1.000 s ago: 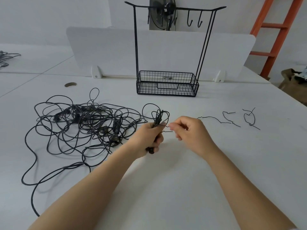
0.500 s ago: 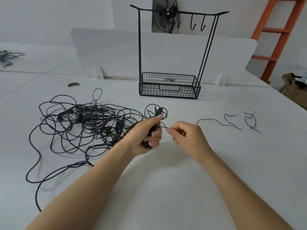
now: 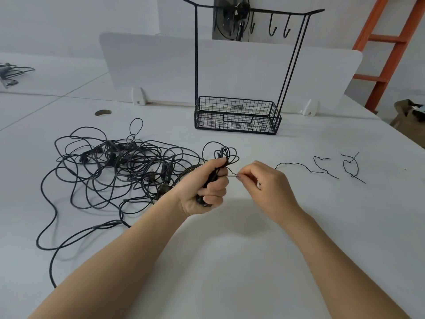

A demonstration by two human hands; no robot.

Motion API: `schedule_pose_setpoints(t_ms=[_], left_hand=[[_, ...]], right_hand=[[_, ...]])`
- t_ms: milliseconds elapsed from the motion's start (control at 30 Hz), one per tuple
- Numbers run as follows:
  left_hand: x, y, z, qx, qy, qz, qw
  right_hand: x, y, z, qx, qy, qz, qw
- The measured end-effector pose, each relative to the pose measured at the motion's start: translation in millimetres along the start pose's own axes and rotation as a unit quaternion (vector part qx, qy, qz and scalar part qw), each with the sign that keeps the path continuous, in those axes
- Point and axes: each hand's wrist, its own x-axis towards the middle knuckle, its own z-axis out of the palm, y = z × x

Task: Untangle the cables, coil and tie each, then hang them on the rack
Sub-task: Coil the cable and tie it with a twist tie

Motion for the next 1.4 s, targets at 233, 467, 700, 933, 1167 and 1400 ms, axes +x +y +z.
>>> schedule_pose_setpoints(t_ms=[233, 467, 700, 933, 1167, 1400], left_hand=[[1.2, -0.9, -2.2, 0.035, 0.028, 0.025, 0.999], [-0.4, -5.7, 6.4, 0.157, 0.029, 0.023, 0.987], [2.0, -9.1, 5.5, 0.187, 0.053, 0.035, 0.980], [3.3, -15.2, 7.6, 0.275, 0.081, 0.105, 0.952], [5.8, -18.5, -6.8, 0.558, 0.069, 0.317, 0.763], [14.2, -14.8, -26.4, 0.681, 0.062, 0.464, 0.563]], right_hand=[[-5.2, -6.9, 15.1, -0.017, 0.032, -0.023, 0.999], [-3.4, -9.8, 13.5, 0.082, 0.023, 0.084, 0.993], [-5.5, -12.8, 19.1, 0.050, 0.041, 0.082, 0.995], [2.1, -25.5, 4.6, 0.260, -0.036, 0.269, 0.927], [13.9, -18.2, -16.7, 0.548, -0.176, 0.489, 0.655], [14.7, -4.2, -27.4, 0.430, -0.149, 0.358, 0.816]])
